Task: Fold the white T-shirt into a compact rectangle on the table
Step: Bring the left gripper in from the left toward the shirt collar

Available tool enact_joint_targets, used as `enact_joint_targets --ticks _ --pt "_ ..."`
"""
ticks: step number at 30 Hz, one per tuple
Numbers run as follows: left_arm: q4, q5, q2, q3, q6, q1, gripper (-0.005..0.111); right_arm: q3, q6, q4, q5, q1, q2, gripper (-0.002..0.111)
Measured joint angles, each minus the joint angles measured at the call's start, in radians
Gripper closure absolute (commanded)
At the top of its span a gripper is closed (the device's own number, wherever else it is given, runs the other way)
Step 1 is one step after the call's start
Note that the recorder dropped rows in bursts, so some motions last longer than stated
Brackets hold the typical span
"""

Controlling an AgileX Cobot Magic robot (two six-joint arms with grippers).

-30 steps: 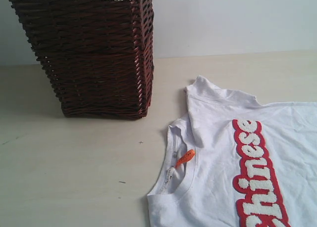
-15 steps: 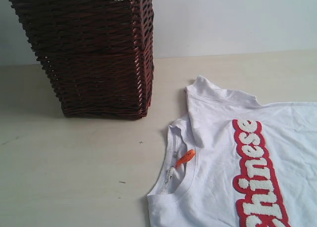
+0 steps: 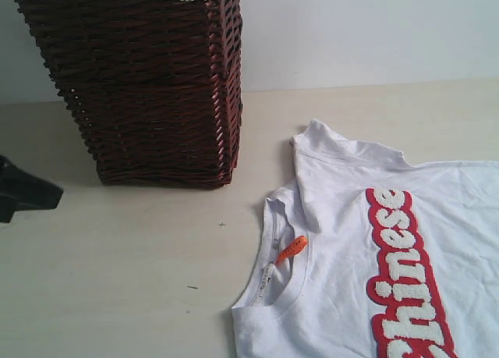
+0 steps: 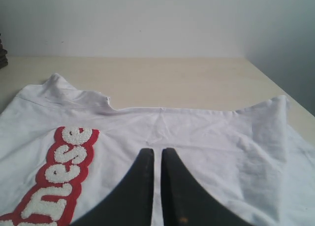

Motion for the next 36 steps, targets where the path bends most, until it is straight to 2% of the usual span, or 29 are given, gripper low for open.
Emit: enact_joint_targets --ticks 5,9,12,16,19,21,29,36 --pt "-0.355 -0.07 0.168 -0.002 0.316 -0.086 0.077 0.0 0.0 0.0 0.0 0.0 0.0 0.1" --pt "-0.559 0.039 0.327 -0.002 0.505 -0.196 0.054 0.0 0.0 0.0 0.0 0.0 0.0 0.1" --pt "-0.654 0.093 0.428 -0.002 0.645 -0.29 0.044 0.0 0.0 0.0 0.0 0.0 0.0 0.1" --pt "-0.807 0.05 0.5 -0.018 0.897 -0.403 0.044 0.0 0.0 0.0 0.0 0.0 0.0 0.1" --pt "-0.851 -0.062 0.524 -0.091 0.967 -0.476 0.044 0.0 0.0 0.0 0.0 0.0 0.0 0.1" --pt "-0.867 -0.126 0.555 -0.164 0.981 -0.501 0.044 0.0 0.0 0.0 0.0 0.0 0.0 0.1" --pt "-0.885 -0.264 0.738 -0.392 0.992 -0.514 0.044 0.0 0.0 0.0 0.0 0.0 0.0 0.1" --pt "-0.885 -0.29 0.868 -0.426 0.995 -0.514 0.044 0.0 0.0 0.0 0.0 0.0 0.0 0.1"
